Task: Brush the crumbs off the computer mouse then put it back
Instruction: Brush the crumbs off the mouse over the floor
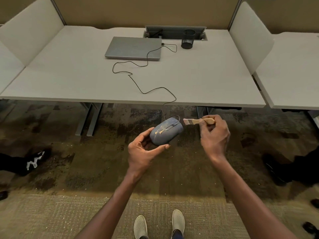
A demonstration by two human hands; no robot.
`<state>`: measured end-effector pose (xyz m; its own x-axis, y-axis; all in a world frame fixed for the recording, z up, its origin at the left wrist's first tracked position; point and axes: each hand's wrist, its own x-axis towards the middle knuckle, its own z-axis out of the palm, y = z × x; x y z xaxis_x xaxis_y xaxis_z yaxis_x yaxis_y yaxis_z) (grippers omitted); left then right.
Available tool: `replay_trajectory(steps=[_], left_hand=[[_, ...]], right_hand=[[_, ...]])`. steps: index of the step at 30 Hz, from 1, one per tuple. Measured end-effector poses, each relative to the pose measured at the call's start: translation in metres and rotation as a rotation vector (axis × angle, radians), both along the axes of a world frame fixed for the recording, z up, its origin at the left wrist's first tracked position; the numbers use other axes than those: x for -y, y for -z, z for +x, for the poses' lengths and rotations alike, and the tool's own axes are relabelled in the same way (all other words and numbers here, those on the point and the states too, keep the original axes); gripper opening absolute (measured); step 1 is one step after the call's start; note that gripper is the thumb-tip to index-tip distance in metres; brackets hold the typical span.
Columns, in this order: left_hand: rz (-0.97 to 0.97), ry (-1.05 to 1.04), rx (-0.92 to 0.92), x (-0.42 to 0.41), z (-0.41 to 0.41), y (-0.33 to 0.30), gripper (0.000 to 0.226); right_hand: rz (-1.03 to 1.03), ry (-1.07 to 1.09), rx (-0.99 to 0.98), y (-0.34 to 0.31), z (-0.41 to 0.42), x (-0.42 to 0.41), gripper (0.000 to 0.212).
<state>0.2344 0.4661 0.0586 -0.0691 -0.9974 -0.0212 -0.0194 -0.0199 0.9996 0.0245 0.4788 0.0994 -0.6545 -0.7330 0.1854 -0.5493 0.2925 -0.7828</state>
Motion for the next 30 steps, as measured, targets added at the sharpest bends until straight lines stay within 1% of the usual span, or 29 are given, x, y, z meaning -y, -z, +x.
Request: replay_trajectory(steps=[6,9,12,14,19,22,25,30], left_hand=[[0.044,0.076,0.032,0.01,0.006,0.0,0.082],[0.055,0.134,0.067,0.012,0.008,-0.002,0.085],[0.06,0.168,0.084,0.013,0.01,-0.002,0.085],[0.069,0.18,0.089,0.014,0.01,-0.002,0.083],[0.085,0.17,0.086,0.015,0.007,0.001,0.084],[0.102,0.161,0.095,0.015,0.006,0.007,0.077],[0.105,0.162,0.112,0.015,0.005,0.01,0.076],[0.073,0.161,0.134,0.015,0.004,0.011,0.073]], right_hand=[[-0.144,-0.127,-0.031,-0.027,-0.006,-0.011,0.017],[-0.177,-0.213,-0.03,-0.04,-0.004,-0.013,0.018],[-0.204,-0.353,0.03,-0.054,0.002,-0.014,0.025],[-0.202,-0.459,0.035,-0.061,0.008,-0.013,0.032],[-0.122,-0.708,-0.113,-0.075,0.031,-0.008,0.05],[-0.093,-0.818,-0.237,-0.08,0.048,0.0,0.059],[-0.044,-0.861,-0.327,-0.085,0.06,0.009,0.063],[-0.006,-0.868,-0.372,-0.087,0.07,0.022,0.062]])
